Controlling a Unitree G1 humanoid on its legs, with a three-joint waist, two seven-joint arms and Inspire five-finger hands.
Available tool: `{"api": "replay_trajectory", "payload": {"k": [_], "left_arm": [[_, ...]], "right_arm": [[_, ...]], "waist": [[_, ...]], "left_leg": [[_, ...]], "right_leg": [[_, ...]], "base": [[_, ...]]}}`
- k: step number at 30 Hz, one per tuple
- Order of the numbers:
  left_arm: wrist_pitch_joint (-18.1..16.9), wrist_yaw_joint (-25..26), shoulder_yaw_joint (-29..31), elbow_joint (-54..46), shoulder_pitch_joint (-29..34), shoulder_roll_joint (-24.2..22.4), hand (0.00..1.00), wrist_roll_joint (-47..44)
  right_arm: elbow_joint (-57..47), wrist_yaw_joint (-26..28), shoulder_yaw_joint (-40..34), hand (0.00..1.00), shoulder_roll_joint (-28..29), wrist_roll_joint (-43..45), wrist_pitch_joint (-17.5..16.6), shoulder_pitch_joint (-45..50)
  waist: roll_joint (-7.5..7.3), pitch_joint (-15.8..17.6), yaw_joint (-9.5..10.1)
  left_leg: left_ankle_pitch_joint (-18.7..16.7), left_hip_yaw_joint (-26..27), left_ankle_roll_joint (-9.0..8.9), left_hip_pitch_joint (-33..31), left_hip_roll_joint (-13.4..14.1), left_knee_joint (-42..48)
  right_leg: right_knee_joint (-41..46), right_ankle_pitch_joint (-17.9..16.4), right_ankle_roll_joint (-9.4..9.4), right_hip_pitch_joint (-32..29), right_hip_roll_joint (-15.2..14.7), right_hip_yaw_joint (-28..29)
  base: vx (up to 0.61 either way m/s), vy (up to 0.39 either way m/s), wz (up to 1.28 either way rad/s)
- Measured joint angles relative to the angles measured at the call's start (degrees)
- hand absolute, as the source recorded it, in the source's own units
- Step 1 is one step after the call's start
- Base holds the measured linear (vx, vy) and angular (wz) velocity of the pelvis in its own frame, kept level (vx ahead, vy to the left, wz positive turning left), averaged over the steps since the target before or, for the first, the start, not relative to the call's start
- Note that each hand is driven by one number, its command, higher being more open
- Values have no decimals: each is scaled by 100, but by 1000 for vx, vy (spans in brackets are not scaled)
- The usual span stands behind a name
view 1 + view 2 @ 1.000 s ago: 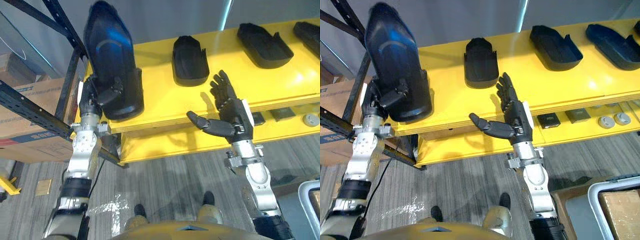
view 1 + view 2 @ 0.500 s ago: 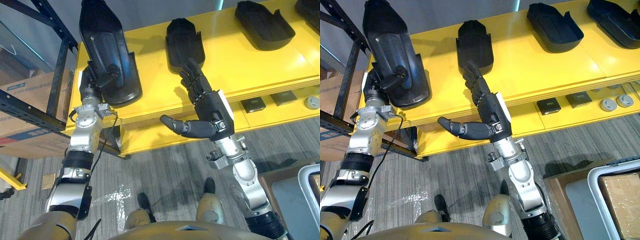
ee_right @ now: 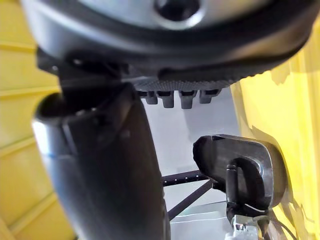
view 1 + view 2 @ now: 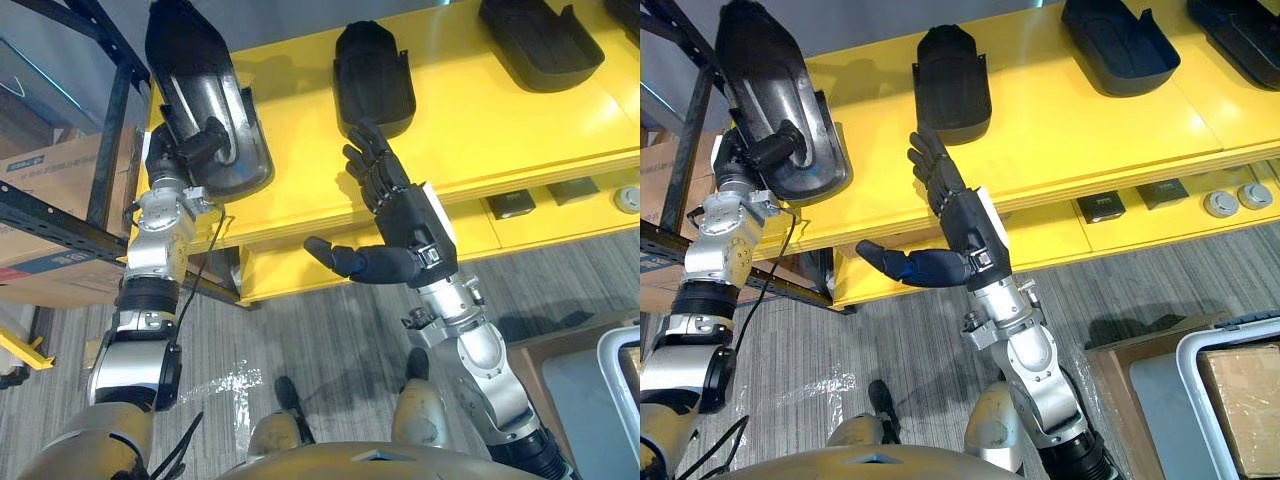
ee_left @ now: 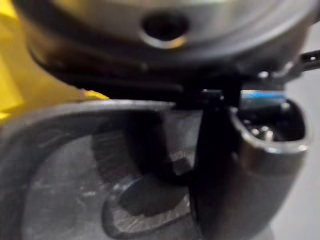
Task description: Walk over and take three plastic housings, then place them on the shelf
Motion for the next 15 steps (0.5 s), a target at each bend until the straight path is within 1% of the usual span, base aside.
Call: {"api": "replay_trajectory", "payload": {"k": [1, 4, 5, 8, 15], "left_arm": [[115, -63, -26, 99, 0, 9, 100, 128], [211, -181, -74, 179, -25, 54, 100, 399], [229, -216, -95, 187, -58, 69, 100, 408], [229, -238, -99, 324, -206, 83, 100, 409], [194, -87, -139, 408, -221, 88, 100, 416]], "right_arm": [[0, -16, 33, 100, 0, 0, 25, 0], [-3, -54, 109, 100, -1, 0, 137, -2], [-15, -90, 113, 100, -1, 0, 197, -24], [-31, -117, 155, 100, 0, -1, 236, -36], [-56, -119, 213, 100, 0, -1, 235, -54]], "waist": [[1, 3, -7], [1, 37, -1], [-6, 99, 0], [-31, 160, -1], [-34, 162, -20]], "left_leg": [[0, 7, 0, 5, 0, 0], [0, 15, 0, 15, 1, 3], [-1, 23, -1, 49, 1, 3], [-2, 86, -1, 62, 6, 7], [-3, 121, -1, 61, 8, 8]], "right_leg": [[1, -1, -1, 0, 0, 5], [13, -3, -2, 5, -1, 9], [16, -6, -2, 40, -4, 10], [12, -13, -7, 60, -7, 7], [12, 4, 15, 49, -9, 16]], "base": [[2, -8, -3], [0, 0, 0], [0, 0, 0], [0, 0, 0], [0, 0, 0]]}}
